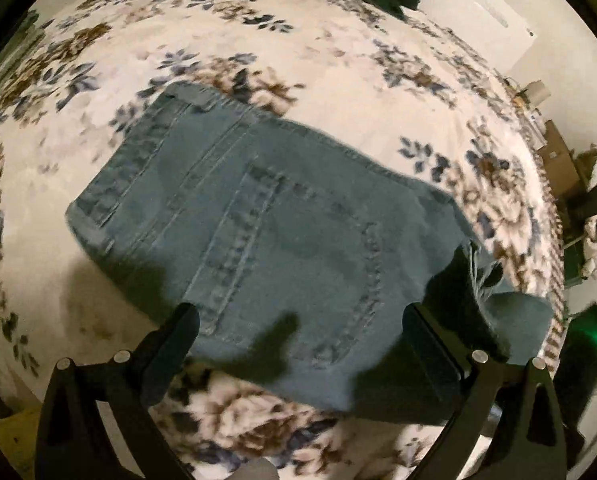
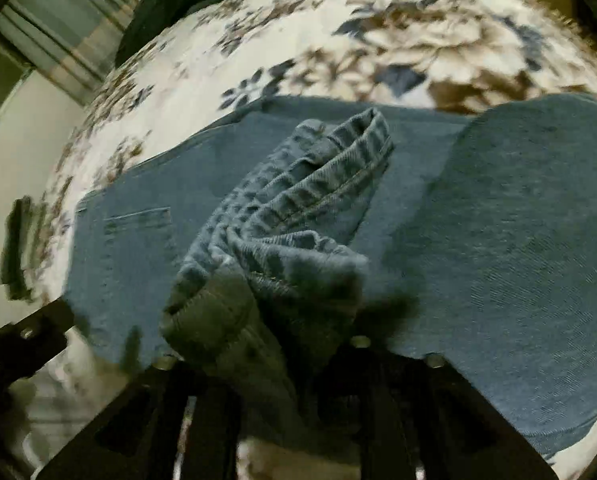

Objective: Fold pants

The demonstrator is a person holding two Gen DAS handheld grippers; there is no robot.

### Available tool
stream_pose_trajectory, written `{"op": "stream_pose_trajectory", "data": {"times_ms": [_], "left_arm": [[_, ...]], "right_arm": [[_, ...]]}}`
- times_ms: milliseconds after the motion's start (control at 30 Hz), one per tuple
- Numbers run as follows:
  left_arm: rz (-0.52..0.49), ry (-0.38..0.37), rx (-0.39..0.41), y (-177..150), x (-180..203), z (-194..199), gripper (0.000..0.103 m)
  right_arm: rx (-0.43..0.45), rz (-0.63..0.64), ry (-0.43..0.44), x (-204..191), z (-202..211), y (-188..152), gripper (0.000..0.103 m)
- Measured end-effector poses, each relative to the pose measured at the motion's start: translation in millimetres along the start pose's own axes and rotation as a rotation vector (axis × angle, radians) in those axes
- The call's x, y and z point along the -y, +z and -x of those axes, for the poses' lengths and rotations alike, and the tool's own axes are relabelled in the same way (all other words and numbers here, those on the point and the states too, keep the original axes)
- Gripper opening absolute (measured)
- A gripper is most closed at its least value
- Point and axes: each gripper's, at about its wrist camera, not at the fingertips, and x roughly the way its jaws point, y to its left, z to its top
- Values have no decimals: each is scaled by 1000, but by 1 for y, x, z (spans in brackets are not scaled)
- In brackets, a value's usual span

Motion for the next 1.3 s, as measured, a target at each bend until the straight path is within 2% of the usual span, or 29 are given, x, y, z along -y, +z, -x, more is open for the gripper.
{"op": "stream_pose_trajectory", "data": {"times_ms": [33,133,167,233,333,400,467,533,567,600,633,667,800,933,1000,1067,1100,1167,1200,1300], "left_arm": [[-1,-16,2,3,4,0,103],[-8,-89,-13,11,23,-8,103],[-16,-111,-22,14,30,-12,103],[-61,-127,-43,17,50,-27,103],[-120,-124,-110,20,80,-56,103],[-142,-153,-165,21,97,-76,103],[-178,-195,-202,21,113,-90,103],[-244,-225,-213,19,127,-99,98],[-287,-241,-197,17,132,-100,86],[-325,-259,-191,16,134,-99,48],[-339,-297,-196,15,133,-98,14],[-341,-322,-200,15,129,-95,7],[-251,-309,-159,16,92,-74,7],[-184,-293,-188,6,68,-79,8],[-169,-286,-184,2,60,-82,13],[-110,-330,-202,3,53,-84,17],[-72,-333,-215,4,50,-85,23],[-33,-337,-230,4,45,-85,26],[-48,-317,-223,3,46,-84,29],[-159,-261,-201,-2,57,-84,30]], "right_arm": [[-20,-14,68,3,11,0,61],[-13,-71,168,20,43,-6,75],[-6,-82,168,27,52,-8,76],[9,-120,146,43,71,-12,76],[25,-206,52,78,87,-14,76],[14,-289,-31,107,88,-18,76],[23,-341,-46,128,90,-21,76],[28,-377,-61,142,89,-23,76],[29,-389,-70,147,88,-24,76],[28,-400,-85,153,87,-24,76],[27,-407,-92,156,86,-24,76],[29,-419,-95,161,86,-24,76],[29,-432,-110,166,86,-22,76],[12,-415,-125,159,78,-15,76],[-6,-410,-142,157,72,-11,76],[-17,-411,-149,156,71,-8,76],[-20,-410,-152,156,70,-7,76],[-28,-403,-156,156,70,-4,76],[-32,-400,-157,156,70,-5,76],[-43,-381,-179,152,67,-3,76]]}}
